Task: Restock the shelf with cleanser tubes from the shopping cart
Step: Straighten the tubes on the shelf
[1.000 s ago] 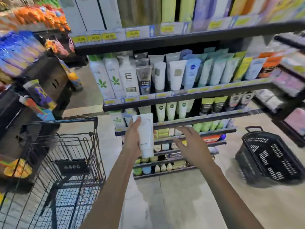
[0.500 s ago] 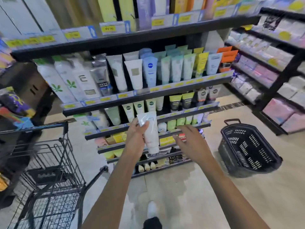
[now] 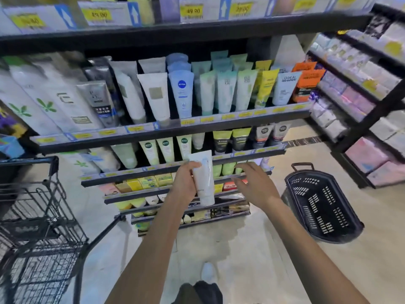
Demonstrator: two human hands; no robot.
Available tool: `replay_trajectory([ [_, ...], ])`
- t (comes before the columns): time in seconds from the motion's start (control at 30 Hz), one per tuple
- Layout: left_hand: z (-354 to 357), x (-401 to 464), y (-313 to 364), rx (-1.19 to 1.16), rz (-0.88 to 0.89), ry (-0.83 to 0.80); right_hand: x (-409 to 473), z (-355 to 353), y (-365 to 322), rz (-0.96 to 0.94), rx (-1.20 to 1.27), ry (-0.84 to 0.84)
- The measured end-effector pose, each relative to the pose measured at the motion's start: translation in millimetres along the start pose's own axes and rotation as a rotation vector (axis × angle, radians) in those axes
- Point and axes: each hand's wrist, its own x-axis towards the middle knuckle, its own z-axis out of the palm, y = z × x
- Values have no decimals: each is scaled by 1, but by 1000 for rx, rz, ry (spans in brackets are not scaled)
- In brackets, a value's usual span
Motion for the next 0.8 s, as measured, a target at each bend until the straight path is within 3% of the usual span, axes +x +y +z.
replay_trajectory([
  [0.2, 14, 35, -1, 10, 88, 5, 39, 5, 34, -60, -43, -1],
  [0.5, 37, 71, 3, 103, 223, 201, 104, 6, 73, -70, -115, -39],
  [0.7, 52, 95, -3, 103, 200, 335, 142, 15, 102, -102, -207, -100],
  [0.8, 57, 101, -5, 72, 176, 351, 152, 24, 117, -164, -211, -52],
])
